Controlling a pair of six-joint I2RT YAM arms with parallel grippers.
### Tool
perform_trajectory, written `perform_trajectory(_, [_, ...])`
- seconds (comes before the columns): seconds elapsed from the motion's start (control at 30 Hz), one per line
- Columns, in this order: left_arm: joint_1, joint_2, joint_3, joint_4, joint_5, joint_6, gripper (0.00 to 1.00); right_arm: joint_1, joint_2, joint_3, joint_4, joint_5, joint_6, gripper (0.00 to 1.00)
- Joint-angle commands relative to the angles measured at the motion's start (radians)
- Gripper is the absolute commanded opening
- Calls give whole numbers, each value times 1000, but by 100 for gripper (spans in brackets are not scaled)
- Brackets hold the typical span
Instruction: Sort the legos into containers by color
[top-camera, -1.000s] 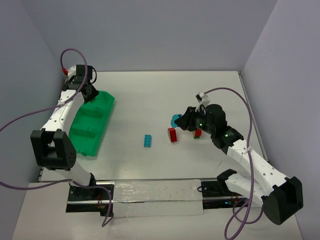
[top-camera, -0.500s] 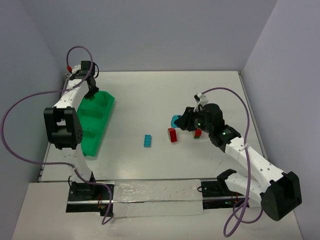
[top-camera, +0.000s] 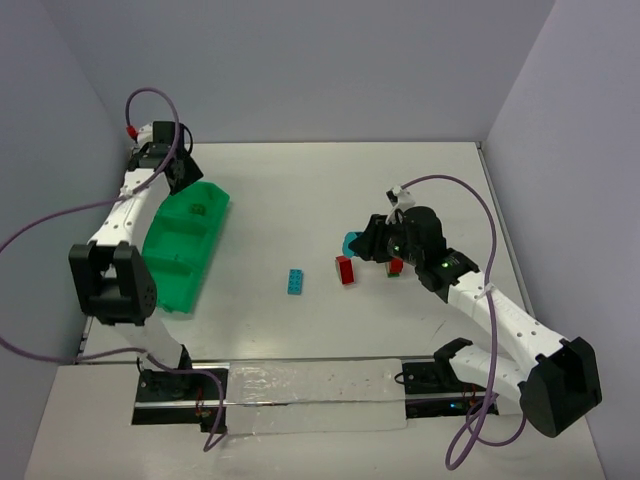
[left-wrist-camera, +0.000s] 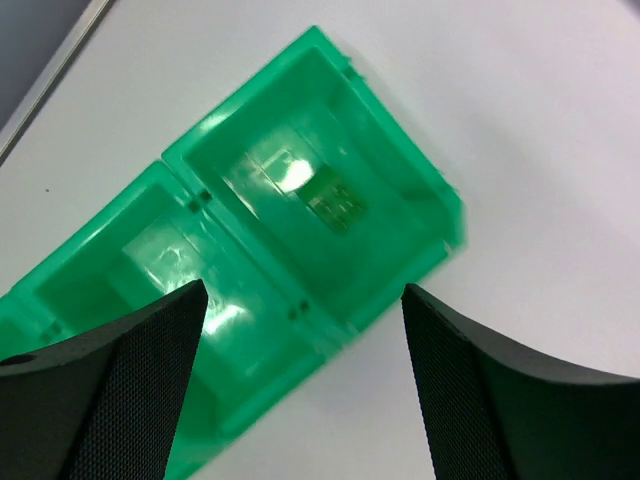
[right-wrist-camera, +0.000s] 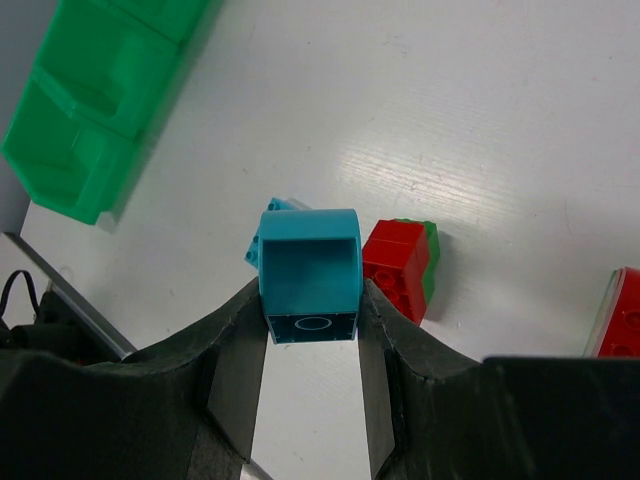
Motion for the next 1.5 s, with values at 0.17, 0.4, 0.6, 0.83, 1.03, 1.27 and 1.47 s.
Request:
perform_trajectory(0.17, [-189,-526,-445,419,862,77,84,11,-22,30,118,-189,59,14])
perform_trajectory(0.4, [-262,-603,-621,633,1127,-4,85,23,7,36,225,-389,88,15])
perform_trajectory(0.6, [-379,-573,-658,711,1209,15,87,21,17,1,459,-546,282,16])
perform_trajectory(0.83, [-412,-548,-684,820,1279,-25,83,26,47,-11,649,-536,481,16])
perform_trajectory(1.03, [-420,-509,-692,934,1353,-97,83,38,82,21,658,-538,489,16])
perform_trajectory(1.27, [-449,-480,-683,986,1369,-133,78,65,124,35,708,-536,512,17])
perform_trajectory(1.47, [-453,-477,-686,1007,1365,-150,41,78,135,39,712,-527,514,17])
